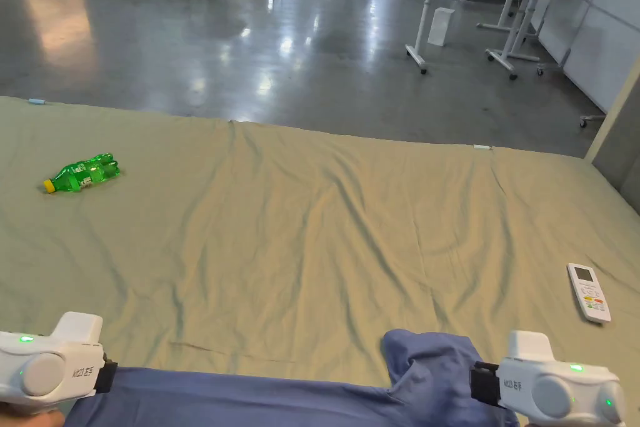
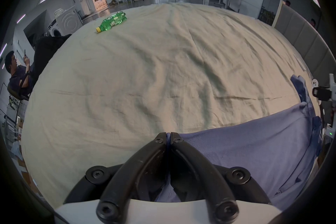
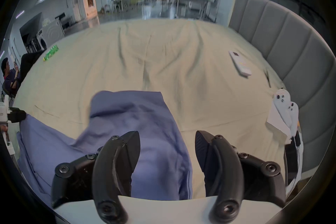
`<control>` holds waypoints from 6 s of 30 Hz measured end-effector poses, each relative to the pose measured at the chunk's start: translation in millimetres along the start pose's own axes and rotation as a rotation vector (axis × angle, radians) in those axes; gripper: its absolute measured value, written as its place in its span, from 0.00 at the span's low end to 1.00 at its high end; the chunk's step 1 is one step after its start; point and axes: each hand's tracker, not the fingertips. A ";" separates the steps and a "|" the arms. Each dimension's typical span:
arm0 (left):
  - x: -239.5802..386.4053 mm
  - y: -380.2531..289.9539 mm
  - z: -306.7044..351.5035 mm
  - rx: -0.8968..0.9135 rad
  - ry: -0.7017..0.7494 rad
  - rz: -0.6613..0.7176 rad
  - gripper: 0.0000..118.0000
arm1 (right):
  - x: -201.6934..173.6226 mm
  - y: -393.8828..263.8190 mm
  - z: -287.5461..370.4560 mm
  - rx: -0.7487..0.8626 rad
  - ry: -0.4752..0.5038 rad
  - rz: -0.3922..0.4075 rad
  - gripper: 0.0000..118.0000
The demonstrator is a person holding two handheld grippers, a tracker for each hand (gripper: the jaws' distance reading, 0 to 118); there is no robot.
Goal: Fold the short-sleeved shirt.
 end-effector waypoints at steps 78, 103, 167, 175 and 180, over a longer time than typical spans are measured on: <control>19.7 -104.8 173.4 0.461 -0.056 0.027 0.60 | -33.8 -126.0 225.4 0.350 -0.186 0.068 0.67; 47.7 -91.4 230.4 0.813 0.119 0.054 0.00 | -139.8 -78.7 246.4 0.953 -0.093 0.012 0.00; -178.4 -146.0 165.5 -0.077 -0.352 0.394 0.11 | -137.2 -95.3 211.7 0.733 -0.040 0.074 0.00; -89.5 -136.1 200.8 -0.051 -0.484 0.397 0.11 | -136.1 -97.9 208.7 0.717 -0.041 0.063 0.00; -45.3 -126.2 182.7 -0.065 -0.576 0.391 0.11 | -129.5 -101.0 207.5 0.710 -0.042 0.050 0.00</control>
